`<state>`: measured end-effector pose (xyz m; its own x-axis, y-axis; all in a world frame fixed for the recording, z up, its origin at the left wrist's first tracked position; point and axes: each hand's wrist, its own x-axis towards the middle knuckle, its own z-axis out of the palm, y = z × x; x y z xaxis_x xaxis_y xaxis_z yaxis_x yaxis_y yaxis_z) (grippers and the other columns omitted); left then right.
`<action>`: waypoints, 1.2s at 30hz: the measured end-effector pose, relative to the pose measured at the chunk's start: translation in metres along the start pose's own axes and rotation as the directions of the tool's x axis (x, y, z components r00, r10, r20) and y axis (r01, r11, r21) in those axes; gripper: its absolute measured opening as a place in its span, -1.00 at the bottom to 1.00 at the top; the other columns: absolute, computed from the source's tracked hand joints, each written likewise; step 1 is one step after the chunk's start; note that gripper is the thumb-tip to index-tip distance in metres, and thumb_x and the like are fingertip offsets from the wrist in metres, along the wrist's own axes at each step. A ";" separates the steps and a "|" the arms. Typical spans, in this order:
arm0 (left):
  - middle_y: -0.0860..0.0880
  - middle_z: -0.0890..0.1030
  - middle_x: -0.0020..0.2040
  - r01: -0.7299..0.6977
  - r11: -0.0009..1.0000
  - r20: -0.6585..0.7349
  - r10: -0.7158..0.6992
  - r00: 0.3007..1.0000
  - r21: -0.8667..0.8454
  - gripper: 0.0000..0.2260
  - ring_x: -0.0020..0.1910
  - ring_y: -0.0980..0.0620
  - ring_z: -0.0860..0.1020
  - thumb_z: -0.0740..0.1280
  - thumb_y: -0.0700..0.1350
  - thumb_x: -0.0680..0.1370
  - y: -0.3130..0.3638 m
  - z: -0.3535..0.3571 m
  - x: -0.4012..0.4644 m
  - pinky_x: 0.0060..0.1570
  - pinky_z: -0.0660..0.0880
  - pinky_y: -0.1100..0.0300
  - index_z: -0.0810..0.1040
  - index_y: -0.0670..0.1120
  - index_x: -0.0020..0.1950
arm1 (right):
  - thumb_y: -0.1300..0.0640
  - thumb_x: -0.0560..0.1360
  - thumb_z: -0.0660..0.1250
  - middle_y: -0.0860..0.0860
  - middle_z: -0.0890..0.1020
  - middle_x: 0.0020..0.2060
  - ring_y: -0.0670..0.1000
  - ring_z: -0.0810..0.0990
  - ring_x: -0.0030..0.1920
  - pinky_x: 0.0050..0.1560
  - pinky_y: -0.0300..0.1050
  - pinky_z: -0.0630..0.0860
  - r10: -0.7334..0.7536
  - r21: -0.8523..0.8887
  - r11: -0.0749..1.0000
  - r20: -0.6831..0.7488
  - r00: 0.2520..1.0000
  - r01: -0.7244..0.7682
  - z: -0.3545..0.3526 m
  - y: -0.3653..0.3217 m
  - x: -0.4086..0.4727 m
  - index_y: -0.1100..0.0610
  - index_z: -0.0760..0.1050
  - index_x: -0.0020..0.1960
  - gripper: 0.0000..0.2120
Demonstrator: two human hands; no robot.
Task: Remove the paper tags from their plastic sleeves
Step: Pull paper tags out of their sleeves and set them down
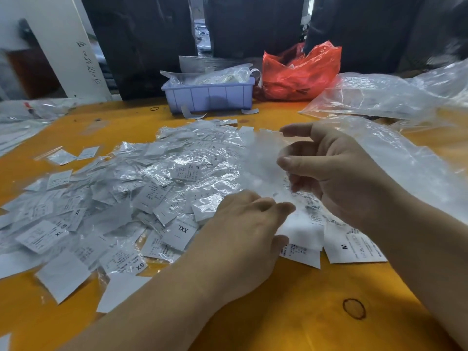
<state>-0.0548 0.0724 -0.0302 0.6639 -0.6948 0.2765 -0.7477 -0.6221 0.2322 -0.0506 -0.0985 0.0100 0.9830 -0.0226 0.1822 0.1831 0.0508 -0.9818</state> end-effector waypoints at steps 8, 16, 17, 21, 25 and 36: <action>0.06 0.58 0.16 -0.044 0.992 -0.022 0.047 0.999 0.121 -0.72 0.21 -0.04 0.44 0.23 0.01 0.62 0.003 -0.004 0.001 0.27 0.22 0.06 0.46 0.06 0.33 | 0.37 0.49 0.32 0.04 0.48 -0.42 -0.03 0.42 -0.40 -0.42 -0.20 0.46 0.104 0.023 0.994 -0.050 0.993 -0.103 0.000 0.000 0.003 0.20 0.66 -0.07 -0.84; 0.11 0.60 -0.13 0.037 0.996 -0.140 -0.048 0.989 -0.080 -0.72 -0.16 0.04 0.54 0.18 -0.02 0.62 -0.002 -0.018 -0.003 -0.15 0.33 0.14 0.39 0.13 0.34 | 0.15 0.38 0.42 0.04 0.49 -0.42 -0.05 0.43 -0.44 -0.45 -0.21 0.45 0.095 -0.005 0.995 -0.032 0.995 -0.096 0.000 0.003 0.004 0.16 0.63 -0.26 -0.91; 0.15 0.54 -0.19 0.051 0.990 -0.131 -0.068 0.989 -0.129 -0.71 -0.21 0.10 0.50 0.17 -0.02 0.64 -0.006 -0.019 -0.004 -0.22 0.34 0.15 0.31 0.20 0.35 | 0.16 0.44 0.40 0.03 0.51 -0.41 -0.05 0.45 -0.43 -0.42 -0.21 0.46 0.094 -0.006 0.996 -0.036 0.995 -0.095 -0.001 0.004 0.004 0.15 0.62 -0.27 -0.87; 0.26 0.52 -0.09 0.138 0.956 -0.072 -0.162 0.984 -0.260 -0.76 -0.09 0.22 0.50 0.12 0.01 0.65 -0.015 -0.021 -0.007 -0.18 0.41 0.26 0.34 0.31 0.26 | 0.22 0.52 0.32 0.06 0.58 -0.33 0.00 0.57 -0.30 -0.25 -0.14 0.61 0.098 0.097 0.991 -0.106 0.990 -0.087 -0.001 0.004 0.007 0.18 0.53 -0.25 -0.82; 0.18 0.59 -0.26 0.199 0.836 -0.118 -0.298 0.947 -0.511 -0.82 -0.30 0.20 0.53 0.20 -0.06 0.64 -0.020 -0.023 -0.005 -0.39 0.40 0.29 0.58 0.14 0.03 | 0.28 0.53 0.27 0.20 0.58 -0.22 0.14 0.61 -0.18 -0.05 0.03 0.64 0.098 0.171 0.983 -0.173 0.980 -0.068 -0.002 0.002 0.009 0.22 0.50 -0.21 -0.85; 0.25 0.60 -0.31 0.221 0.715 -0.189 -0.445 0.875 -0.663 -0.95 -0.32 0.27 0.54 0.37 -0.01 0.54 -0.028 -0.029 -0.004 -0.37 0.42 0.42 0.62 0.12 -0.10 | 0.39 0.53 0.15 0.06 0.54 -0.51 0.05 0.62 -0.40 0.06 0.23 0.59 0.100 0.279 0.958 -0.097 0.990 -0.070 0.006 -0.004 0.002 0.22 0.49 -0.43 -0.62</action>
<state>-0.0365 0.1030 -0.0105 0.9121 -0.2629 0.3145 -0.3951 -0.3592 0.8455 -0.0492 -0.0932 0.0150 0.9906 -0.1136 0.0766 0.1102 0.3286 -0.9380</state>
